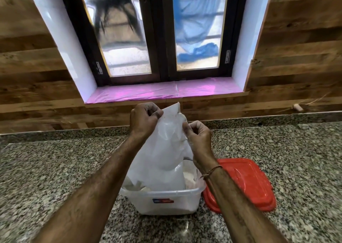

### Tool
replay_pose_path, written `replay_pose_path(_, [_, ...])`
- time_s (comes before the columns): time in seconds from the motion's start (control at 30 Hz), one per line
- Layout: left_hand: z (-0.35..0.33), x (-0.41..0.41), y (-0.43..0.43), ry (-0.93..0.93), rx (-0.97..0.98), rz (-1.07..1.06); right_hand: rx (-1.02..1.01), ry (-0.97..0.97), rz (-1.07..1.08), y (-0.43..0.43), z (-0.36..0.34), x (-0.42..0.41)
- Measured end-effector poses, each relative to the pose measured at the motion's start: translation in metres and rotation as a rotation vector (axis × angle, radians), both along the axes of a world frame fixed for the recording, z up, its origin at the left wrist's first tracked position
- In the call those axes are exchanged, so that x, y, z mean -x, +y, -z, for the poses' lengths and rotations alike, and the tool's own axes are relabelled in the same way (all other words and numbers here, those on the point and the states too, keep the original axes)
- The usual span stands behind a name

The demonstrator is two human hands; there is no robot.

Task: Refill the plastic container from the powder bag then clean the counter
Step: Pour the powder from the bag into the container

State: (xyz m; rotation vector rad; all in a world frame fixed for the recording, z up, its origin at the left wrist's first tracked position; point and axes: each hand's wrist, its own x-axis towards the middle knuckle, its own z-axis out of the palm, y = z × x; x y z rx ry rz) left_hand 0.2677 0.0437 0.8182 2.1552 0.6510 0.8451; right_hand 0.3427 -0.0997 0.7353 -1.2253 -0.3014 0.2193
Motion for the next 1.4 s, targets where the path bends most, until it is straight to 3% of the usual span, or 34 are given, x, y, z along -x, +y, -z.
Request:
replay_pose_path(0.13, [0.002, 0.003, 0.003, 0.051, -0.041, 0.002, 0.004, -0.054, -0.101, -0.001, -0.003, -0.001])
replay_pose_path(0.27, [-0.006, 0.006, 0.013, 0.03, -0.033, -0.031, 0.277, -0.313, -0.097, -0.022, -0.006, -0.016])
replay_pose_path(0.4, [-0.016, 0.005, -0.001, 0.102, -0.172, 0.104, 0.237, -0.256, -0.31, -0.034, -0.028, -0.018])
replay_pose_path(0.5, [-0.015, 0.001, -0.019, 0.11, -0.251, 0.211, 0.231, -0.312, -0.26, -0.025, -0.044, -0.016])
replay_pose_path(0.57, [-0.015, 0.006, -0.017, 0.115, -0.229, 0.222, 0.167, -0.199, -0.166, -0.018, -0.043, -0.017])
replay_pose_path(0.77, [0.006, 0.072, 0.033, 0.403, -0.153, 0.245, -0.082, 0.215, -0.102, -0.014, -0.024, -0.027])
replay_pose_path(0.93, [0.015, 0.088, 0.042, 0.321, -0.185, 0.128, -0.125, 0.405, -0.212, -0.003, -0.018, -0.022])
replay_pose_path(1.0, [0.013, 0.085, 0.04, 0.333, -0.247, 0.114, 0.052, 0.26, -0.206, -0.011, -0.019, -0.028])
replay_pose_path(1.2, [-0.012, 0.066, 0.02, 0.344, -0.506, 0.176, 0.945, -1.022, -0.045, -0.006, -0.066, -0.019])
replay_pose_path(1.27, [-0.023, 0.057, 0.013, 0.33, -0.577, 0.205, 1.072, -1.152, -0.197, 0.009, -0.081, -0.004])
replay_pose_path(1.4, [-0.028, 0.059, 0.025, 0.313, -0.494, 0.214, 0.865, -1.087, -0.229, 0.024, -0.081, -0.003])
